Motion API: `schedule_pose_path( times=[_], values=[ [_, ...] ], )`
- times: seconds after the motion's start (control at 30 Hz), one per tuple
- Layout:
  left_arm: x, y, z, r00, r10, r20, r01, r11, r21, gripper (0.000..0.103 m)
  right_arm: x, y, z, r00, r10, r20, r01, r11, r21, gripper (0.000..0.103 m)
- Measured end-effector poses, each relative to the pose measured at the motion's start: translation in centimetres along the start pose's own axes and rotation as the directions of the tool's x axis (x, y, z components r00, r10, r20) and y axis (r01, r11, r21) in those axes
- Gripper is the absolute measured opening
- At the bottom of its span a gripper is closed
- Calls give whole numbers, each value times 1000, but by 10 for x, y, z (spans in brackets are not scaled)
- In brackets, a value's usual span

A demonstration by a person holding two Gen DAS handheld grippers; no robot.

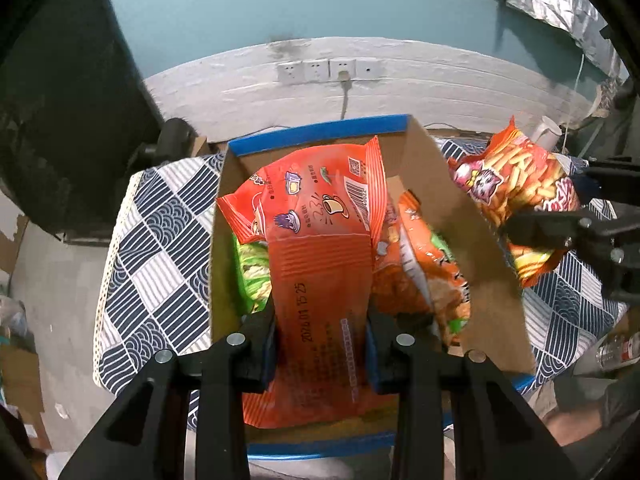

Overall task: Organize snacks
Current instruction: 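Carry the orange bag and fries bag over the box and open both tools, then move both open tools back toward the two black snack packets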

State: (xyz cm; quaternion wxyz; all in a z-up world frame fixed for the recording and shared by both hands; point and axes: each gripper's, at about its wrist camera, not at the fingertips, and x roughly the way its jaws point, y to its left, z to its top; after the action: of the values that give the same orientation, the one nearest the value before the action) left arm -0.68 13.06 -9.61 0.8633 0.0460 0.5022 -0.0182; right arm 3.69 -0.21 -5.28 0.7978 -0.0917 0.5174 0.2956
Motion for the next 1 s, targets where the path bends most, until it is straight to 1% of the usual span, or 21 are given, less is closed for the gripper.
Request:
schedule_pose_path(
  times=[0.23,0.33,0.4,0.43,0.53,0.6,0.67,0.73,0.83,1.0],
  values=[
    [5,8,-7,1000,-11,-16,11,1000,-16,36,16,21,3,999,15,-32,-16,999,-33,39],
    [7,11,-9,1000,-16,-18,15,1000,-23,40,21,27,3,998,34,-51,-36,998,-48,39],
    [9,13,-10,999,-15,-28,14,999,-38,47,22,30,2,998,37,-54,-40,998,-55,40],
    [10,14,-10,999,-15,-30,13,999,-43,47,22,30,1,998,36,-54,-39,998,-56,41],
    [9,17,-10,1000,-13,-27,12,999,-53,52,20,28,1,998,28,-48,-30,998,-50,54],
    [6,18,-9,1000,-7,-19,6,998,-58,62,17,24,1,999,23,-39,-24,999,-36,57],
    [2,19,-8,1000,-8,0,8,998,-63,67,13,18,1,999,27,-32,-27,1000,-11,58],
    [-2,17,-7,1000,-9,15,10,998,-63,68,9,10,0,1000,19,-21,-19,1000,12,61],
    [-4,11,-4,1000,-17,25,18,998,-52,69,3,-2,-4,1000,-3,-12,4,999,45,68],
    [-7,-4,0,998,-47,40,48,998,-27,69,-7,-25,-18,999,-33,-14,34,994,100,68]
  ],
)
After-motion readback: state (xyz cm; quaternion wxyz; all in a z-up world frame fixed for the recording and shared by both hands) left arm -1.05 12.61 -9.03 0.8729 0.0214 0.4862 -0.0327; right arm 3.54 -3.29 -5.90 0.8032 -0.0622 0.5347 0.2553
